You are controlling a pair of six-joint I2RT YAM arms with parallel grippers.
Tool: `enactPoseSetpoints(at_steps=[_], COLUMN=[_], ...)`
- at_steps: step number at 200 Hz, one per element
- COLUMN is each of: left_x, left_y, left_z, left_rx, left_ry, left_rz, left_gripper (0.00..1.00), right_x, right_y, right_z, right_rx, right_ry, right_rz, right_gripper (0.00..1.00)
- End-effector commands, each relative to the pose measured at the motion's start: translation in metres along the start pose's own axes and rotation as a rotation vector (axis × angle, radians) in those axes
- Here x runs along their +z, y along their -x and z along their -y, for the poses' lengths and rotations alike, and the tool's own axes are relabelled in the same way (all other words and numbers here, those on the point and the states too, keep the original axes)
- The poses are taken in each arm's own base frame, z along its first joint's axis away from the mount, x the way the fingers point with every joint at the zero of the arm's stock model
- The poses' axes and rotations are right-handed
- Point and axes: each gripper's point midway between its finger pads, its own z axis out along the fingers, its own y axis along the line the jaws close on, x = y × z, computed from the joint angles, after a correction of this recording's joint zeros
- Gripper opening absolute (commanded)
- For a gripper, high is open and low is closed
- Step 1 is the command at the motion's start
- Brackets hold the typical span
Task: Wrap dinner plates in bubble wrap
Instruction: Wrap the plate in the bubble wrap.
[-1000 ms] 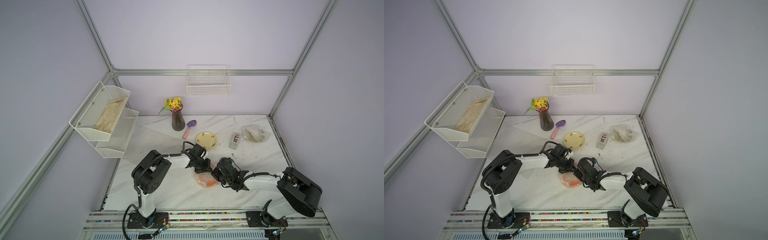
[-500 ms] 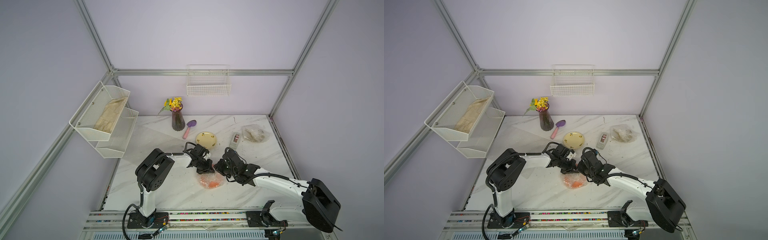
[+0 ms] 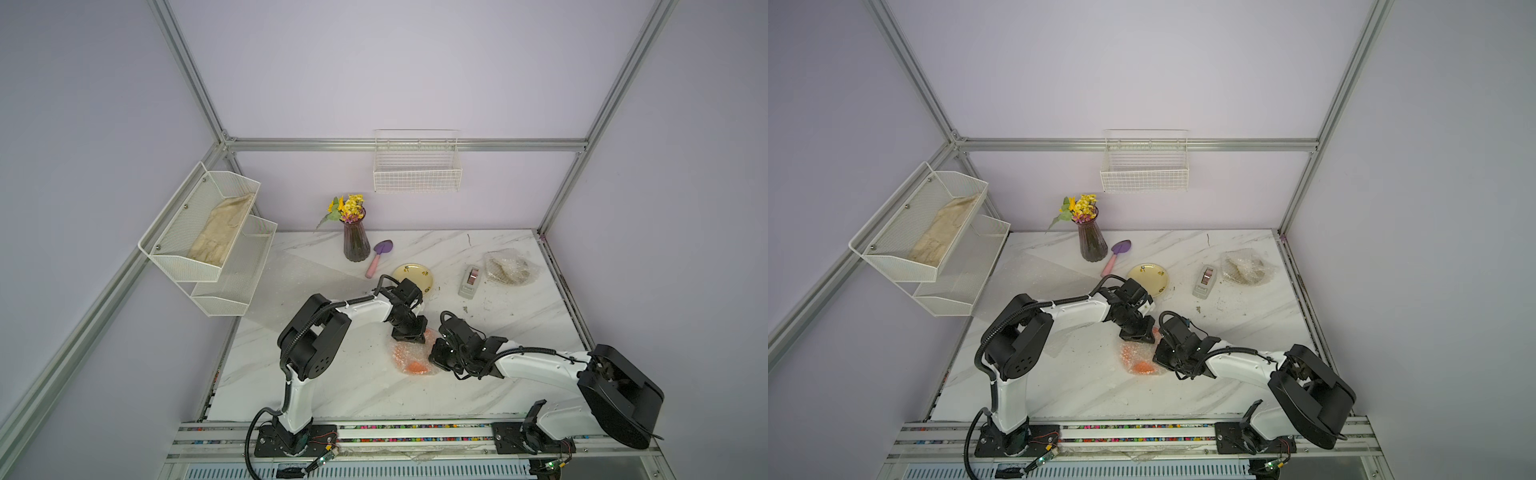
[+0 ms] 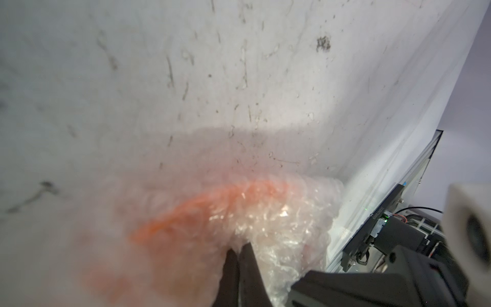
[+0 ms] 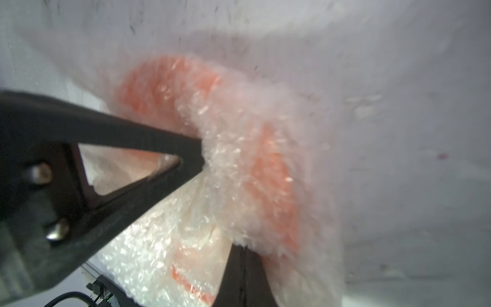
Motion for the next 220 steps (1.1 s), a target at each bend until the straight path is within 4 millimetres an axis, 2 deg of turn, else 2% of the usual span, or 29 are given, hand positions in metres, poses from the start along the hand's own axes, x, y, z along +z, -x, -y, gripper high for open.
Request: enactPoseSetpoints(at_steps=[1,25,41,67,84,97,122,160,171,178,198,220], left_x=[-0.005,-0.007,-0.013,-0.025,-0.021,-0.016,0.003,0.032,0.035,0.037,0.036,0.032], left_y=[0.009,0.018,0.016,-0.005,-0.023,-0.029,-0.044,-0.059,-0.059,-0.059,-0.059,-0.055], left_z=[-0.017,-0.011,-0.004,0.013,0.02,0.022,0.008,-0.024,-0.028,-0.031,-0.035,-0.032], left_rx=[0.043,0.061,0.059,0.036,0.013,0.003,-0.044,-0.098,-0.115,-0.124,-0.121,-0.066], left_ry=[0.133,0.148,0.159,0.171,0.146,0.116,0.074,0.136,0.118,0.109,0.11,0.104], left_rz=[-0.02,-0.027,-0.022,0.027,0.06,0.099,0.087,0.007,-0.006,-0.011,-0.011,0.017], left_gripper=[0.0,0.0,0.0,0.02,0.02,0.02,0.02,0.05,0.05,0.05,0.05,0.05], right_x=[0.015,0.026,0.033,0.035,0.033,0.03,0.024,0.009,0.002,-0.008,-0.026,-0.037], right_y=[-0.024,-0.026,-0.026,-0.026,-0.024,-0.022,-0.018,-0.005,-0.002,0.002,0.01,0.024], right_z=[0.0,-0.013,-0.012,0.0,0.01,0.016,0.022,0.009,0.008,0.003,0.005,0.007], right_rx=[0.057,0.084,0.117,0.158,0.183,0.198,0.221,0.21,0.217,0.216,0.226,0.249], right_ry=[0.008,0.063,0.079,0.065,0.048,0.041,0.041,0.096,0.104,0.127,0.131,0.159], right_rz=[-0.084,-0.104,-0.104,-0.084,-0.059,-0.04,-0.008,0.054,0.078,0.102,0.151,0.163], right_gripper=[0.0,0.0,0.0,0.0,0.0,0.0,0.0,0.0,0.0,0.05,0.16,0.18])
